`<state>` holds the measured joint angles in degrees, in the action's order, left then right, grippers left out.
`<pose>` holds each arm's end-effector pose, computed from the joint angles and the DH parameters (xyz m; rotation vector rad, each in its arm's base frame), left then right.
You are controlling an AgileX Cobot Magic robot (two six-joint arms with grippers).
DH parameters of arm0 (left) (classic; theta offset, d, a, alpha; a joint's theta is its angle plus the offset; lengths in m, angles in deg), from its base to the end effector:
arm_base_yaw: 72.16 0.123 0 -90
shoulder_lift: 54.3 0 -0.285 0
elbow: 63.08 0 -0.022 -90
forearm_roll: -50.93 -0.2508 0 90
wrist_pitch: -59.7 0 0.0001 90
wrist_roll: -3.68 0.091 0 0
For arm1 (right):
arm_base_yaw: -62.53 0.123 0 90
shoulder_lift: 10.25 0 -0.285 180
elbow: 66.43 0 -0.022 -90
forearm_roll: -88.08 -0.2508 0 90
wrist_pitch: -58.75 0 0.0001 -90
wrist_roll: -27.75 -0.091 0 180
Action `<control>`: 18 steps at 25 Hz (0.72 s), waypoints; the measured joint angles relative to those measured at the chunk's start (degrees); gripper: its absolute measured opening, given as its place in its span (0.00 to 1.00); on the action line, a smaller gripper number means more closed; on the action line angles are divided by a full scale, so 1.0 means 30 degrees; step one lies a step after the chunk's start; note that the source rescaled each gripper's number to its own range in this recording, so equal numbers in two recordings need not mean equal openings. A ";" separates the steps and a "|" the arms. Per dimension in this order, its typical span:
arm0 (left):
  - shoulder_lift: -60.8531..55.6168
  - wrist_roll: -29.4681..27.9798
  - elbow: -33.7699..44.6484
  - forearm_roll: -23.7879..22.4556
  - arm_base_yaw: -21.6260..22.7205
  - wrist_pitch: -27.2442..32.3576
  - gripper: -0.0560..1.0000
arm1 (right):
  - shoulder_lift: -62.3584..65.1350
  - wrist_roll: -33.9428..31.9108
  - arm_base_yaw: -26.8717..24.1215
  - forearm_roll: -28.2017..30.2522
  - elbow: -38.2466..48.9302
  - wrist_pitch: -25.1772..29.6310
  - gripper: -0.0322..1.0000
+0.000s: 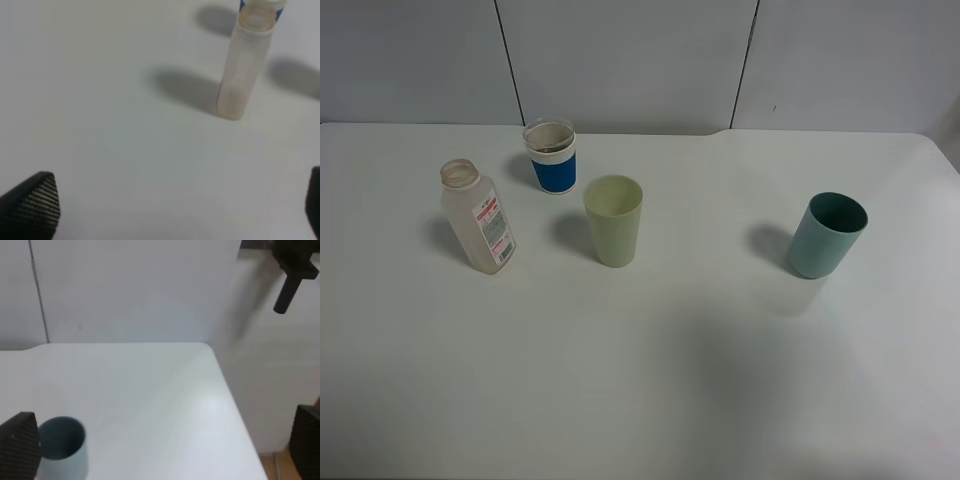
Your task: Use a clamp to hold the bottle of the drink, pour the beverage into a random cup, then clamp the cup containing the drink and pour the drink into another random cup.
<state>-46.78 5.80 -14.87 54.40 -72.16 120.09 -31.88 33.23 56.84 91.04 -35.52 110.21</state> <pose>-0.0061 -0.0048 0.2797 0.0404 2.0251 -0.0489 0.0086 -0.0046 0.3760 0.0028 1.8187 -0.1976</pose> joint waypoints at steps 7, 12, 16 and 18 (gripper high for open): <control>0.0000 0.0000 0.0000 0.0000 0.0000 0.0000 1.00 | 0.3851 0.1394 0.0000 -0.2321 0.3056 0.1016 1.00; 0.0000 0.0000 0.0000 0.0000 0.0000 0.0000 1.00 | 0.4667 0.1567 0.0000 -0.2771 0.4496 0.2440 1.00; 0.0000 0.0000 0.0000 0.0000 0.0000 0.0000 1.00 | 0.4667 0.1589 0.0000 -0.2821 0.5490 0.3327 1.00; 0.0000 0.0000 0.0000 0.0000 0.0000 0.0000 1.00 | 0.4667 0.1552 0.0000 -0.2786 0.5726 0.3372 1.00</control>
<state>-46.78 5.80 -14.87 54.40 -72.16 120.09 -17.88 37.88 56.84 82.69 -18.34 120.33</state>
